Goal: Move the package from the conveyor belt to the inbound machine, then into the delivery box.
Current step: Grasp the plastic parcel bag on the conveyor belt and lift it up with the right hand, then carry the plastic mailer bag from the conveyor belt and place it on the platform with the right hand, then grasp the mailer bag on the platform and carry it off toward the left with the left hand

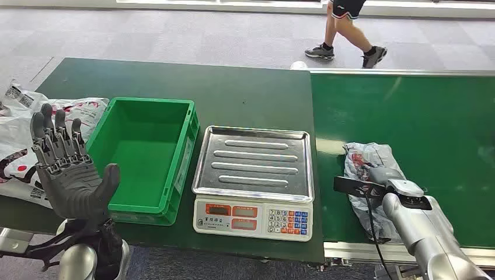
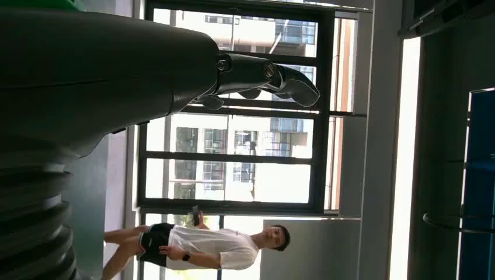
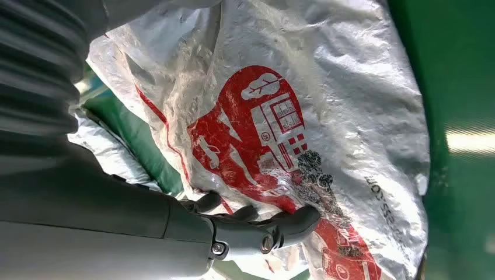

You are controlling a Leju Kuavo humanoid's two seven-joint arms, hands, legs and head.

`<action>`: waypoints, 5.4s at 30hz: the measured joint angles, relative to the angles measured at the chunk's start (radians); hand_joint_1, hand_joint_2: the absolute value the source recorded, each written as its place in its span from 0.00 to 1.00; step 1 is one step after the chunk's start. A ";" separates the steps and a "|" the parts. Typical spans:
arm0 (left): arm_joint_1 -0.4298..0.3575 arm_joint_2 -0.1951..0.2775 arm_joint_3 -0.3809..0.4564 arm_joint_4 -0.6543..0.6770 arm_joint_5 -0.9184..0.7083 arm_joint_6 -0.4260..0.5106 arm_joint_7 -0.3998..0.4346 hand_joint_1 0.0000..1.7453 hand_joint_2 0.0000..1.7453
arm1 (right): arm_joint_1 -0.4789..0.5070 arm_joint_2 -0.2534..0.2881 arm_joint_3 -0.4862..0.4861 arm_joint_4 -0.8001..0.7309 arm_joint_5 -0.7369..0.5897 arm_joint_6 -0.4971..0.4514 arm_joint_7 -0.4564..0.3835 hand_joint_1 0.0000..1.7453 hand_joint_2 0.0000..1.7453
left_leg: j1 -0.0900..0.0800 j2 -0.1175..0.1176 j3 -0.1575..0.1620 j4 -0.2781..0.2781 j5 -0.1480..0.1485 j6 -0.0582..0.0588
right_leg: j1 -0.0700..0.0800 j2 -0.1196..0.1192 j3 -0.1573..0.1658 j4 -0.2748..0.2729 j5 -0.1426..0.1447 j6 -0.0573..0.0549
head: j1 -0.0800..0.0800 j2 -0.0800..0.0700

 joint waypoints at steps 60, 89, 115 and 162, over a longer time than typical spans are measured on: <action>-0.100 -0.012 0.028 0.050 0.042 -0.027 -0.017 0.00 1.00 | -0.473 0.451 0.476 -0.194 0.014 -0.234 0.018 1.00 1.00 | 0.002 0.000 0.002 0.000 0.003 -0.003 | 0.003 0.002 0.001 0.001 0.001 -0.001 | 0.000 0.000; -0.075 0.014 0.015 0.073 -0.071 0.134 -0.042 0.00 1.00 | -0.397 0.541 0.341 -0.431 0.014 -0.853 0.062 0.00 0.00 | 0.002 0.002 0.002 0.001 0.001 -0.002 | 0.002 0.004 0.000 0.000 0.001 0.000 | 0.000 0.000; -0.427 0.082 -0.237 0.624 -1.168 0.266 0.377 0.00 1.00 | 0.037 0.714 -0.050 -1.121 -0.147 -1.038 -0.388 0.00 1.00 | 0.001 0.007 0.004 0.001 0.000 -0.001 | 0.001 0.008 0.001 -0.001 0.002 0.000 | 0.000 0.000; -0.770 0.099 -0.344 1.322 -1.235 -0.040 0.290 1.00 1.00 | 0.041 0.715 -0.071 -1.007 -0.086 -1.036 -0.301 0.00 1.00 | 0.001 0.005 0.004 0.001 0.001 -0.001 | 0.002 0.007 0.003 -0.001 0.002 0.000 | 0.000 0.000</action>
